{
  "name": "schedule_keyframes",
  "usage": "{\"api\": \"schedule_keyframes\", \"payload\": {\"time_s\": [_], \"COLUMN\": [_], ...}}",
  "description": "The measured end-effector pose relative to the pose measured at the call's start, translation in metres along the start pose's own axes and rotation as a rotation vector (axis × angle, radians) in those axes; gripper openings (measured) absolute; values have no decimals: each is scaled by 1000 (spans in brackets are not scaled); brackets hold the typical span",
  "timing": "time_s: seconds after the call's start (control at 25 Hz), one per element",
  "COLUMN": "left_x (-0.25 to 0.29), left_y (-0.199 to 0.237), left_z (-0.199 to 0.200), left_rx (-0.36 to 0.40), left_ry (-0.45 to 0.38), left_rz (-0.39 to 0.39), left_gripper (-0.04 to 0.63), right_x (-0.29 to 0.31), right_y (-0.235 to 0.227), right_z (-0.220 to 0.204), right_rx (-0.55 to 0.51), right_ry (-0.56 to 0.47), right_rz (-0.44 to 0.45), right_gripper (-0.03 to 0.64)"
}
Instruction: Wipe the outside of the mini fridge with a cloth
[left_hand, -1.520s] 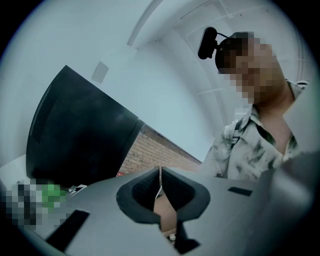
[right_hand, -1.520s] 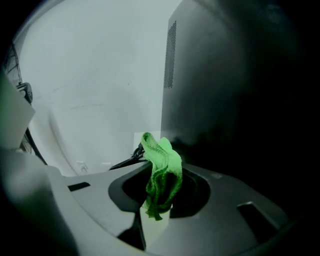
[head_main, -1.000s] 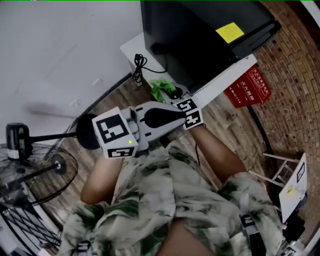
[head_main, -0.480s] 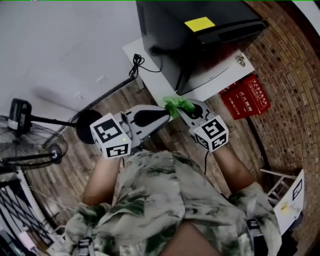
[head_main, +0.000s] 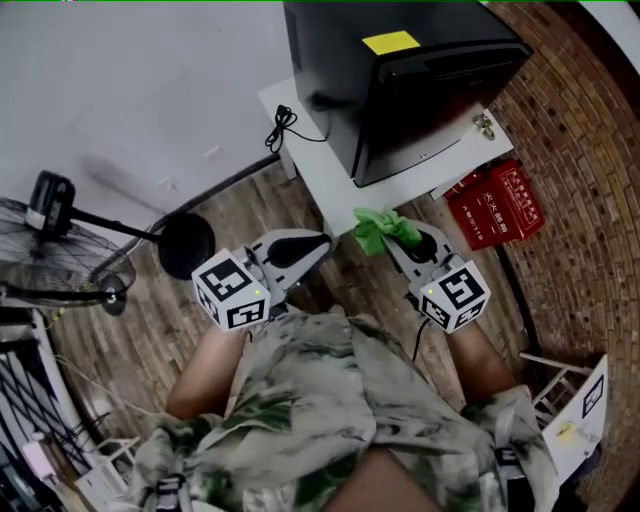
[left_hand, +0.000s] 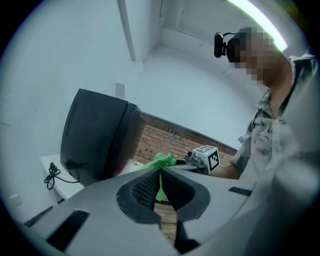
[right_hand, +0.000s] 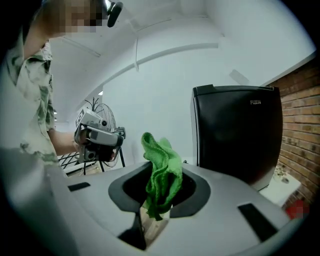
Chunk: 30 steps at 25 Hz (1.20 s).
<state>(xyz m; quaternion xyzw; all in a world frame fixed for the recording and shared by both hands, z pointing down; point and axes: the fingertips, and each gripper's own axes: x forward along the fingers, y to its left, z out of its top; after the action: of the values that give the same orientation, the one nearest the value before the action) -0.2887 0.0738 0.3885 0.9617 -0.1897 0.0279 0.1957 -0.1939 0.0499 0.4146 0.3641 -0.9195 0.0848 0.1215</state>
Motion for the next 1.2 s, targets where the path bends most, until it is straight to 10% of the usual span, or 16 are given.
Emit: {"api": "schedule_keyframes", "payload": {"time_s": [1.2], "left_x": [3], "left_y": [-40], "left_z": [-46], "left_rx": [30], "left_ry": [60], "left_rz": [81], "left_gripper": [26], "right_x": [-67], "right_y": [7], "right_z": [-11], "right_rx": [29], "right_ry": [-42], "right_rz": [-27], "right_gripper": [94]}}
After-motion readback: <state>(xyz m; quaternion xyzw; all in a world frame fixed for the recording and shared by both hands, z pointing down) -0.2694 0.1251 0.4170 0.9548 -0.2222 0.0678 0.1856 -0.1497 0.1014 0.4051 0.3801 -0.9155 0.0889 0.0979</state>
